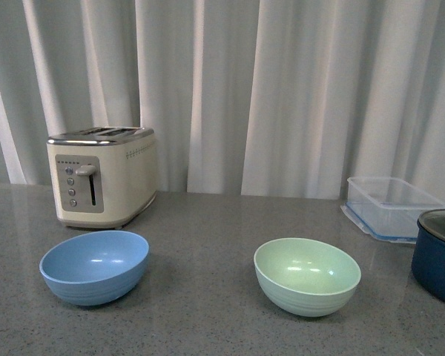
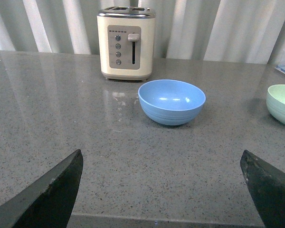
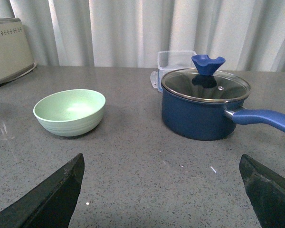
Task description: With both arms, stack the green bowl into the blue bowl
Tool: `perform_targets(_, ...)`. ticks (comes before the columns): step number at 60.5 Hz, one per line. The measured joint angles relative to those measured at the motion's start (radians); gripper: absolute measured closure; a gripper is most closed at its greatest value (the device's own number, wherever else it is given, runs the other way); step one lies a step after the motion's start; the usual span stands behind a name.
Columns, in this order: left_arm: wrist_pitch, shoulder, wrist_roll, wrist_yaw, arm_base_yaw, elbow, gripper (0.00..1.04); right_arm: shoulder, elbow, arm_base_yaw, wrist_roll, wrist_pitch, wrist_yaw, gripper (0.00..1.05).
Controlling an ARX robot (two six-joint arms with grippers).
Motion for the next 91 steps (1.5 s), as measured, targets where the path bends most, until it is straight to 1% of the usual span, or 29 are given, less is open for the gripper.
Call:
perform_targets(19, 0.000, 0.000, 0.000, -0.001, 0.000, 0.000, 0.07, 0.000, 0.000, 0.000, 0.000, 0.000, 0.000, 0.10)
perform_targets(21, -0.051, 0.029, -0.026, -0.064, -0.018, 0.016, 0.07, 0.000, 0.000, 0.000, 0.000, 0.000, 0.000, 0.10)
perform_targets(23, -0.188, 0.106, -0.063, -0.188, -0.050, 0.071, 0.07, 0.000, 0.000, 0.000, 0.000, 0.000, 0.000, 0.10)
perform_targets(25, -0.280, 0.201, -0.089, -0.266, -0.059, 0.119, 0.07, 0.000, 0.000, 0.000, 0.000, 0.000, 0.000, 0.10)
perform_targets(26, -0.307, 0.251, -0.097, -0.297, -0.056, 0.137, 0.07, 0.000, 0.000, 0.000, 0.000, 0.000, 0.000, 0.10)
perform_targets(28, -0.314, 0.316, -0.107, -0.315, -0.044, 0.150, 0.07, 0.000, 0.000, 0.000, 0.000, 0.000, 0.000, 0.10)
perform_targets(32, -0.283, 0.410, -0.113, -0.309, -0.018, 0.165, 0.07, 0.000, 0.000, 0.000, 0.000, 0.000, 0.000, 0.10)
perform_targets(38, -0.172, 0.539, -0.114, -0.242, 0.034, 0.217, 0.07, 0.000, 0.000, 0.000, 0.000, 0.000, 0.000, 0.10)
perform_targets(44, -0.101, 0.649, -0.117, -0.178, 0.078, 0.279, 0.07, 0.000, 0.000, 0.000, 0.000, 0.000, 0.000, 0.10)
perform_targets(47, -0.040, 0.747, -0.116, -0.147, 0.105, 0.329, 0.07, 0.000, 0.000, 0.000, 0.000, 0.000, 0.000, 0.10)
perform_targets(51, 0.002, 0.838, -0.113, -0.127, 0.118, 0.375, 0.07, 0.000, 0.000, 0.000, 0.000, 0.000, 0.000, 0.10)
perform_targets(60, 0.089, 1.057, -0.093, -0.129, 0.120, 0.514, 0.07, 0.000, 0.000, 0.000, 0.000, 0.000, 0.000, 0.10)
perform_targets(64, 0.083, 1.150, -0.078, -0.135, 0.109, 0.584, 0.07, 0.000, 0.000, 0.000, 0.000, 0.000, 0.000, 0.10)
perform_targets(75, 0.004, 1.382, -0.064, -0.169, 0.069, 0.774, 0.07, 0.000, 0.000, 0.000, 0.000, 0.000, 0.000, 0.10)
perform_targets(91, -0.071, 1.558, -0.092, -0.177, 0.019, 0.975, 0.07, 0.000, 0.000, 0.000, 0.000, 0.000, 0.000, 0.10)
